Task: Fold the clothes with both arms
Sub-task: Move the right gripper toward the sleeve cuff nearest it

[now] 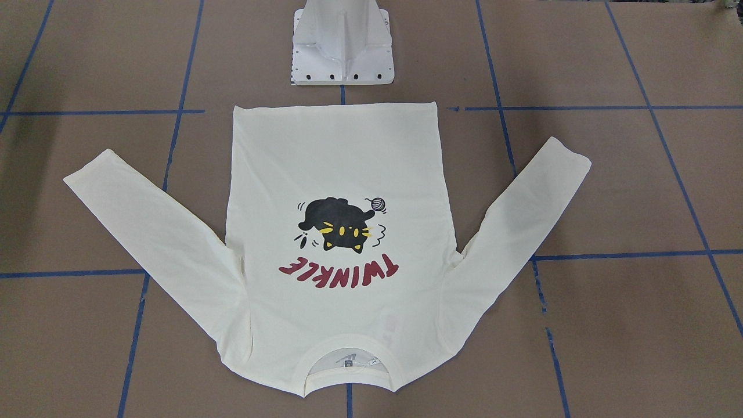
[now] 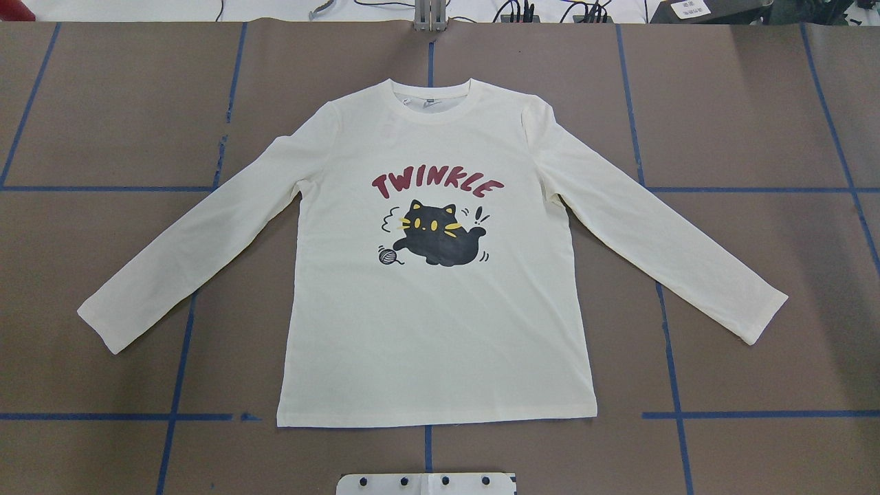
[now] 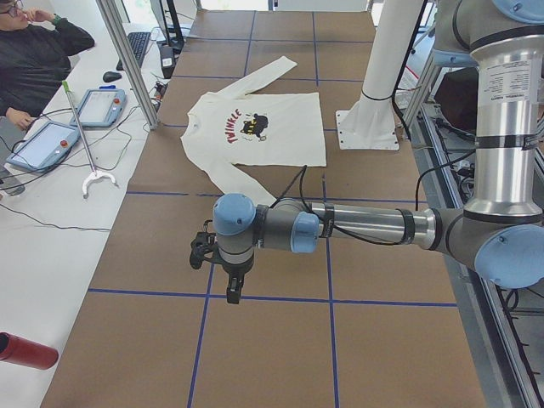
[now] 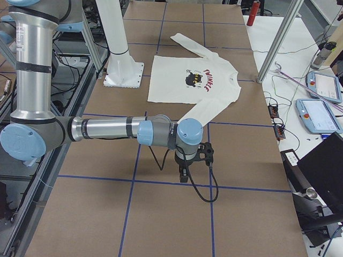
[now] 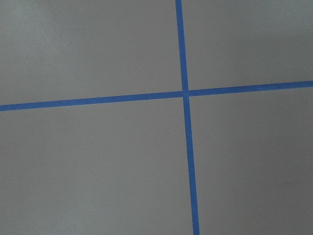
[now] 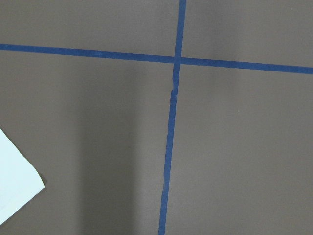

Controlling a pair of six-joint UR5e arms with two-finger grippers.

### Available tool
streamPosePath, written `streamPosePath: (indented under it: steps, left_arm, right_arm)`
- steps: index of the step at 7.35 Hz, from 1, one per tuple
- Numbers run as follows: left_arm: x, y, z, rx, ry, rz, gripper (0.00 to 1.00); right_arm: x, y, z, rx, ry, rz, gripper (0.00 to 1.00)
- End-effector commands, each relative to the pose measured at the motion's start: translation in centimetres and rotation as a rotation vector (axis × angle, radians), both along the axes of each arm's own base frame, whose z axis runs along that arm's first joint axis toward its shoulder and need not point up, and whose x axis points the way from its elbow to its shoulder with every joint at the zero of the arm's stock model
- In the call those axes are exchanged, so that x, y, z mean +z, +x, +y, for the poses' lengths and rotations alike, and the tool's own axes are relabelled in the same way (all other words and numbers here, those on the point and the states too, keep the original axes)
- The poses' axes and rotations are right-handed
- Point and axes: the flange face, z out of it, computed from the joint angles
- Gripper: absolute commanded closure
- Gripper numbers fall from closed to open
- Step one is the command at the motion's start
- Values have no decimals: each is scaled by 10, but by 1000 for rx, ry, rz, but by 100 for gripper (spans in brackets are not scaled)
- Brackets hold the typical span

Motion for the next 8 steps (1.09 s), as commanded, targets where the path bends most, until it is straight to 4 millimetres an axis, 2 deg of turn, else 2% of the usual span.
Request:
streamPosePath:
  steps: [1, 2, 4, 5, 6, 7, 8]
  left_arm:
    - [-2, 0, -1, 3, 8, -1, 0]
    - [-9, 1, -9, 6, 25, -1, 0]
    - [-61, 1, -46, 6, 176, 0, 0]
    - [-93, 3, -70, 7, 317, -12, 0]
    - [-91, 12, -64, 22, 318, -12, 0]
    - [-64, 23, -63, 42, 272, -33, 0]
    - [-49, 23, -61, 41, 245, -29, 0]
  right_arm:
    - [-6, 0, -2, 2, 11, -1, 0]
    - [-13, 0, -7, 0, 34, -3, 0]
    - [-28, -2, -17, -2, 226, -10, 0]
    - [-34, -29, -19, -37, 227, -70, 0]
    - [-47, -63, -21, -45, 210, -94, 0]
    - [-51, -86, -11, -15, 196, -105, 0]
    - [-52, -108, -2, 32, 164, -120, 0]
